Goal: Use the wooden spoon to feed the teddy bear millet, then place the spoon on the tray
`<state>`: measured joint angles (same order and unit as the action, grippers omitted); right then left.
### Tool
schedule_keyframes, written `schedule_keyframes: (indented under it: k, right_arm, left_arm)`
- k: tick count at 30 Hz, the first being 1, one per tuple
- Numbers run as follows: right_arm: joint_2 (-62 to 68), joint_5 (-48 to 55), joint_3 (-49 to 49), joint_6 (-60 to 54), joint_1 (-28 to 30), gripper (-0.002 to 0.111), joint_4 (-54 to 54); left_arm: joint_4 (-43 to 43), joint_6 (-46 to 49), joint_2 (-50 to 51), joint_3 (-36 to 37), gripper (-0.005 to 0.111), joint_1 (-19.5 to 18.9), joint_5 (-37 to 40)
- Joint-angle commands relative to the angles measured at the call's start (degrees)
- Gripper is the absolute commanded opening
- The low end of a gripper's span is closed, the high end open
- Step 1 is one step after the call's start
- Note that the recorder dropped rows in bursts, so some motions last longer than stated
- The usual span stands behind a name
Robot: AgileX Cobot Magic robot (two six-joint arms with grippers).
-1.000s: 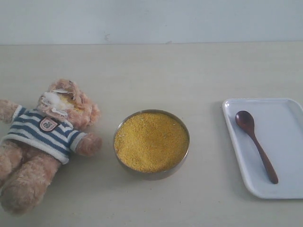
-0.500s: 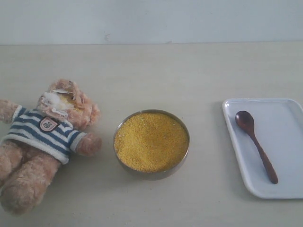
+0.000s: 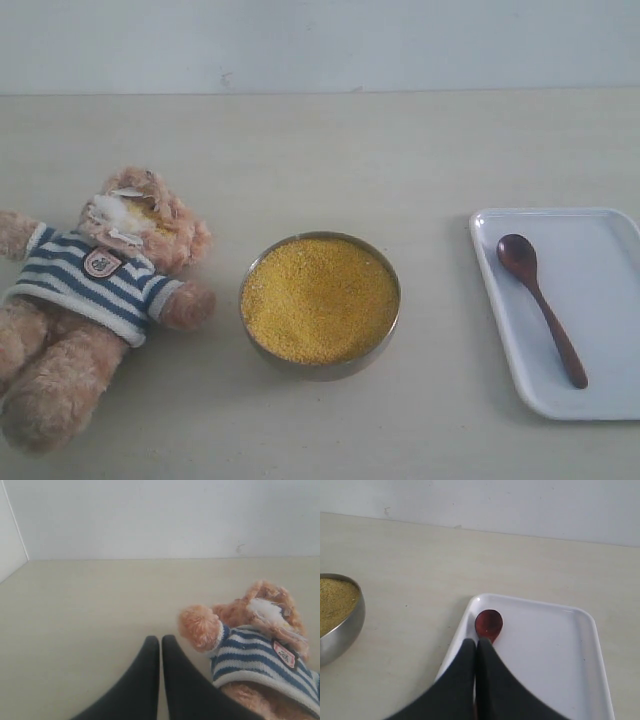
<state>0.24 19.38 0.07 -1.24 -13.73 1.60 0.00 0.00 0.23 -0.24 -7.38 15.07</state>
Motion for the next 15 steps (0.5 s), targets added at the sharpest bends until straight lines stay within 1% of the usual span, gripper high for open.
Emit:
schedule_keyframes:
  k: [1,15]
  right_arm:
    - [-0.24,0.06,-0.07,0.63,0.08,0.000,-0.65]
    - [-0.24,-0.72,-0.07,1.24,0.08,0.000,-0.65]
  left_arm:
    - [-0.60,-0.45,-0.23,0.24,0.004,-0.20,-0.46]
    - [-0.60,-0.45,-0.23,0.24,0.004,-0.20,-0.46]
